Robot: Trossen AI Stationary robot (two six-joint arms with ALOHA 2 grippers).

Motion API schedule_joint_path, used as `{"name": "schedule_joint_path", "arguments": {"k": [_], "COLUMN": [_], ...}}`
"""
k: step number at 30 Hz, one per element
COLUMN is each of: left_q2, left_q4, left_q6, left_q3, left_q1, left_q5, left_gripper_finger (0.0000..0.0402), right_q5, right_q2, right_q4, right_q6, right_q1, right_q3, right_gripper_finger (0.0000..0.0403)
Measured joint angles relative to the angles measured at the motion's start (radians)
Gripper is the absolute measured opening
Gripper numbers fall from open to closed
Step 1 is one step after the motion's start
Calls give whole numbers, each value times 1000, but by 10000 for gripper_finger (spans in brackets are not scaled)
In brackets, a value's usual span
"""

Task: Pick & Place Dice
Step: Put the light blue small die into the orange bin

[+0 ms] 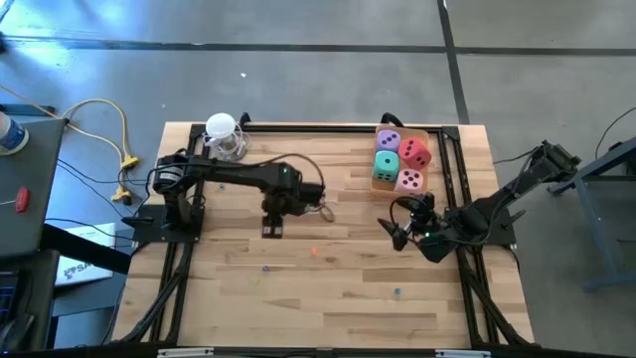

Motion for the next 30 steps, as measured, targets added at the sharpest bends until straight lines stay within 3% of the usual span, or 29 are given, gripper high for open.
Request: {"name": "schedule_joint_path", "arguments": {"k": [9,12,17,24,30], "left_q2": [-225,-327,-459,-467,-416], "left_q4": [30,124,324,481,540], "left_q6": [-203,-247,-324,-502,-561], "left_q3": [-265,-365,-545,-693,-707], "left_q1": [-157,-205,-232,-297,-316], "left_q5": [-38,-105,-106,-105,-187], "left_gripper_finger": [178,178,178,178,178], "right_q5": [0,0,-2,-46,-42], "right_q2": [73,99,138,176,180], "right_q4": [120,130,168,283,404], "right_q6": [-75,-68,-69,-78,-125], "right_q1": [-38,-55,-87,-136,-193], "right_q3": [0,0,0,0,0], "right_gripper_finger": [398,398,398,398,398]}}
